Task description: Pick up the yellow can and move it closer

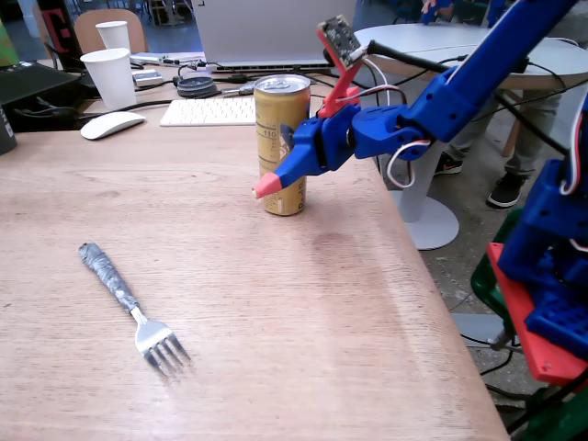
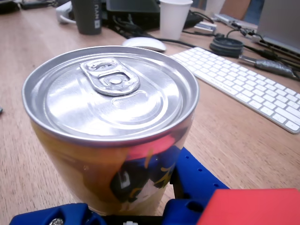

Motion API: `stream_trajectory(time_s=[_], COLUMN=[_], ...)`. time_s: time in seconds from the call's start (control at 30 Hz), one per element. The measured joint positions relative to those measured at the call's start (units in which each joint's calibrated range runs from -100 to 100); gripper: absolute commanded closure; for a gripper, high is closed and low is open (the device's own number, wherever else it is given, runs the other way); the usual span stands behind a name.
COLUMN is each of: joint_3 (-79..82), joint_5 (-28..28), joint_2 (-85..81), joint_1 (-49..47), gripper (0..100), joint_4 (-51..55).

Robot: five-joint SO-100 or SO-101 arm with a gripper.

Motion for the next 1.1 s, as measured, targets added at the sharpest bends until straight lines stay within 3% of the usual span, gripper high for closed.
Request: stream_trajectory(time_s=[0.33, 0.83, 0.9, 1.03, 1.1], joint_3=[-0.2, -0.2, -0.3, -0.3, -0.3], joint_5=[-0.1, -0.1, -0.1, -0.1, -0.1], joint_2=[4.1, 4.1, 4.1, 4.1, 4.1], joint_1=[-0.4, -0.4, -0.4, -0.4, -0.4], gripper=[16, 16, 22, 50, 58], joint_4=[-7.2, -7.5, -7.5, -7.5, -7.6])
